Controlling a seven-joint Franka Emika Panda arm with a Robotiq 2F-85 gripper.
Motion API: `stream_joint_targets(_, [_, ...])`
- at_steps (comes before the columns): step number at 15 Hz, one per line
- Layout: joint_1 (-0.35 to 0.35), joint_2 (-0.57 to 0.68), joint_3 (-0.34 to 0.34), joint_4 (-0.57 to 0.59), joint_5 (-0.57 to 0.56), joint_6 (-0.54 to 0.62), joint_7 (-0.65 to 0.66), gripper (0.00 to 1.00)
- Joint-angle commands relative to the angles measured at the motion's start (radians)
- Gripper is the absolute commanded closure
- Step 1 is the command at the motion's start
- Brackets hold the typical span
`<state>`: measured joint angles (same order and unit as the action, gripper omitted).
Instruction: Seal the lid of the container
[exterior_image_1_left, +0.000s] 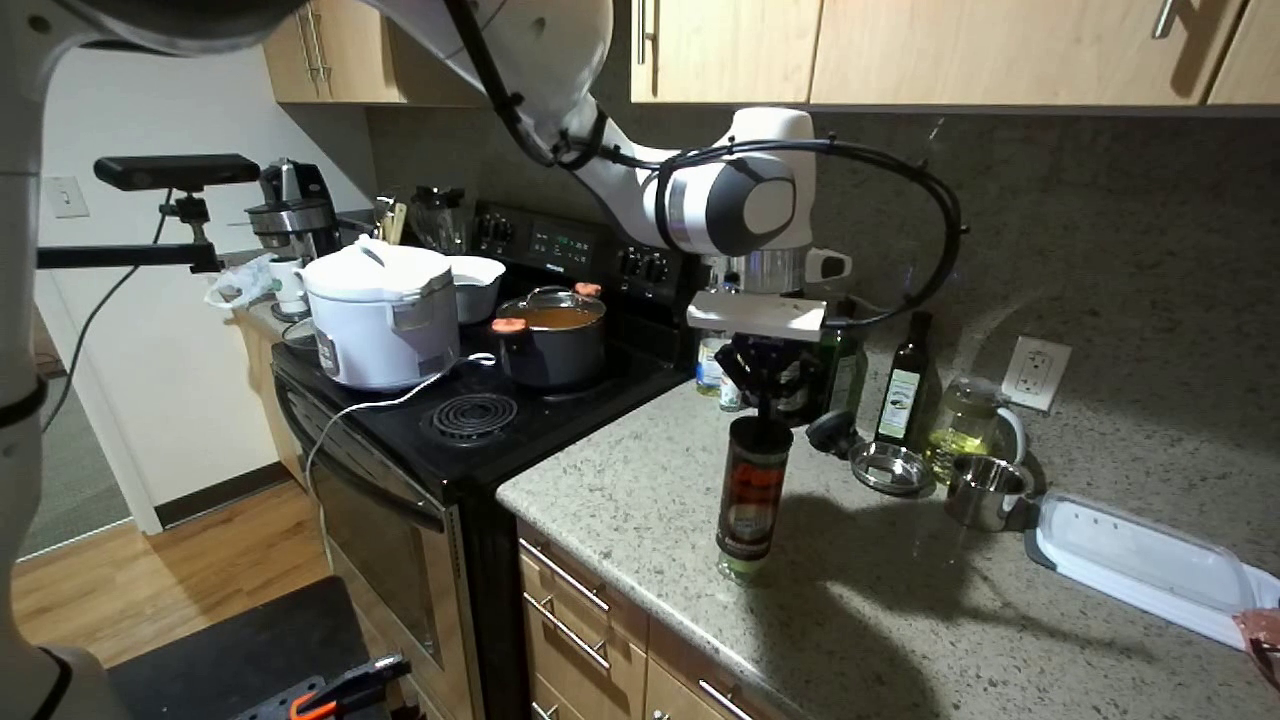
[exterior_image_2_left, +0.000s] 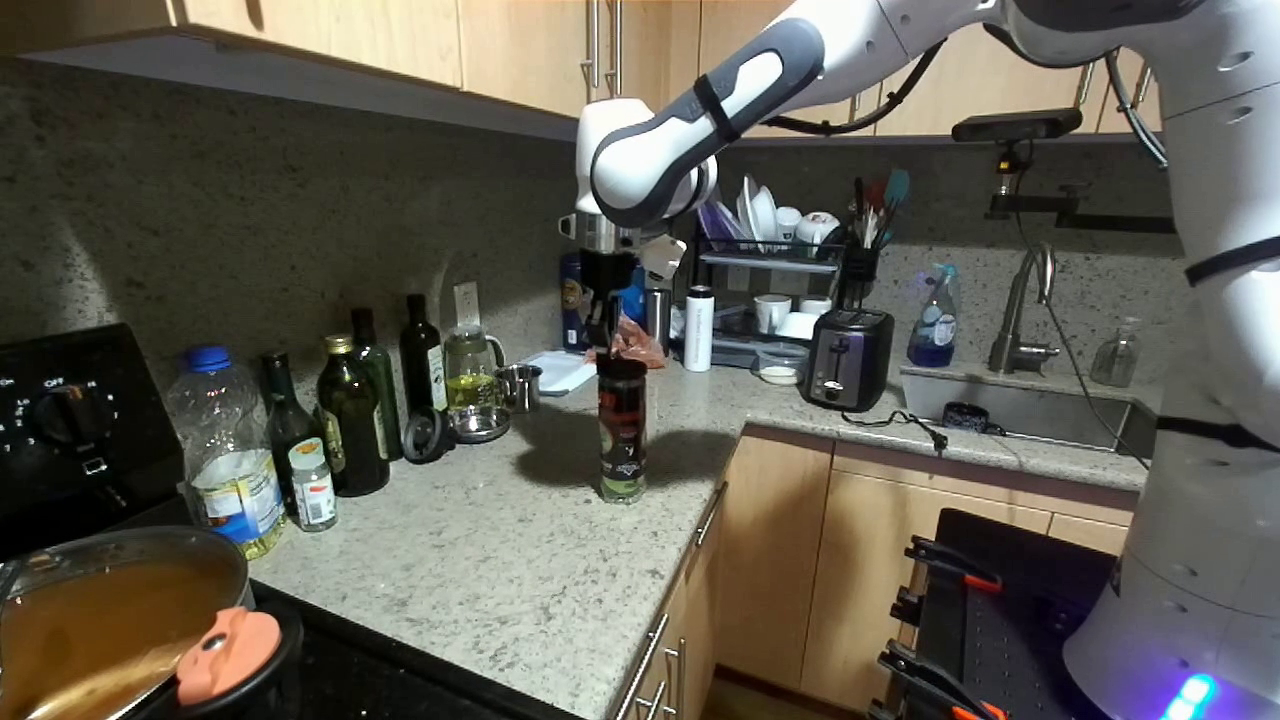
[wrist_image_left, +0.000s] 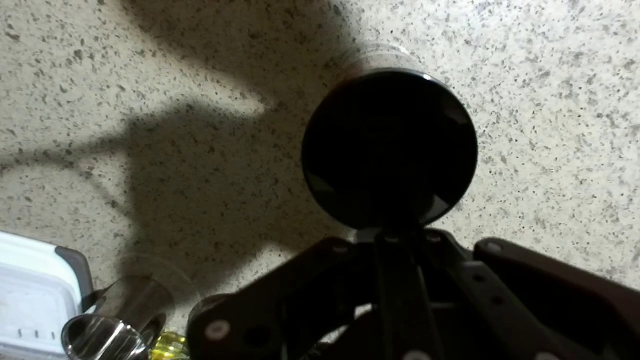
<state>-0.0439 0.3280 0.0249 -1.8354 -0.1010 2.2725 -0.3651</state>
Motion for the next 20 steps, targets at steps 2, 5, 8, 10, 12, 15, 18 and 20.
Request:
stream_joint_targets(2, [0.000,0.004,-0.015,-0.089,-0.024,0.061,0.034,1.00])
stream_joint_targets(5, [0.000,0.007,-0.019,-0.100,-0.027,0.085,0.038,1.00])
stream_joint_targets(8, [-0.002,0.004,-0.024,-0.111,-0.028,0.102,0.039,1.00])
stream_joint_targets(10, [-0.003,-0.005,-0.021,-0.116,-0.021,0.100,0.027,1.00])
stream_joint_targets(12, [-0.003,-0.020,-0.021,-0.122,-0.021,0.097,0.025,0.99])
stream_joint_targets(15, [-0.003,-0.046,-0.021,-0.132,-0.021,0.090,0.024,0.99])
stream_joint_targets(18, [-0.004,-0.072,-0.020,-0.133,-0.021,0.065,0.013,0.99])
stream_joint_targets(20, [-0.007,-0.090,-0.017,-0.136,-0.012,0.045,-0.002,0.99])
